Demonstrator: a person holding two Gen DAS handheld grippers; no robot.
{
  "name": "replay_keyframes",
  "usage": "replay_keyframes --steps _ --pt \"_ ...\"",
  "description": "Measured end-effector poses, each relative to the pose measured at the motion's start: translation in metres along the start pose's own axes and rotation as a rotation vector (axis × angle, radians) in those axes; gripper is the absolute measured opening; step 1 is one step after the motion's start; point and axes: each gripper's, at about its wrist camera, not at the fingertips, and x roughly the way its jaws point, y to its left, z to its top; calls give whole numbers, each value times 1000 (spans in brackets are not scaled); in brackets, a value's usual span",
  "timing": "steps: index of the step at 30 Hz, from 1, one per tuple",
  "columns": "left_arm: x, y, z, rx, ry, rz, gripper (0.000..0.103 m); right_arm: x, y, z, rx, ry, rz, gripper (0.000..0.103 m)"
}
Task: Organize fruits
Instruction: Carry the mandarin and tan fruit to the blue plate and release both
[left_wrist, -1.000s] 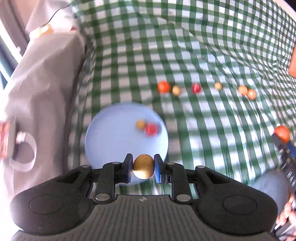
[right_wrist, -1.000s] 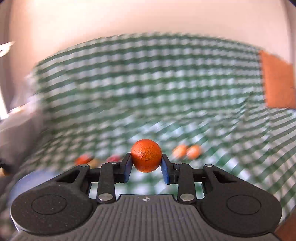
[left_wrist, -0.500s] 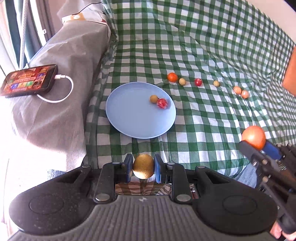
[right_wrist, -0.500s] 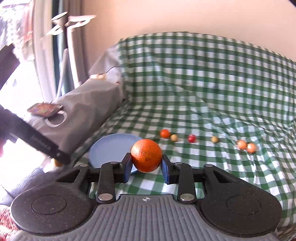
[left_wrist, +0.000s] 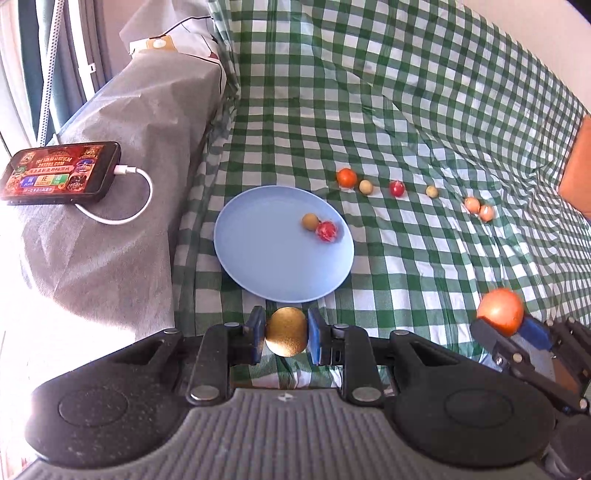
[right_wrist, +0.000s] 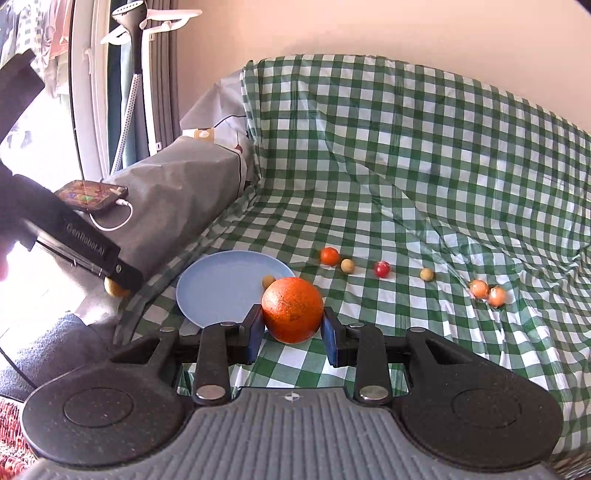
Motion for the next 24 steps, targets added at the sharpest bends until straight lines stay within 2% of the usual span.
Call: replay_keyframes --steps 10,19,24 --pt "26 9 32 -18 -11 5 26 32 -1 10 -1 31 4 34" --pt "80 11 80 7 3 29 26 101 7 23 -27 94 53 34" --pt "124 8 93 25 62 60 26 149 7 24 -25 163 64 35"
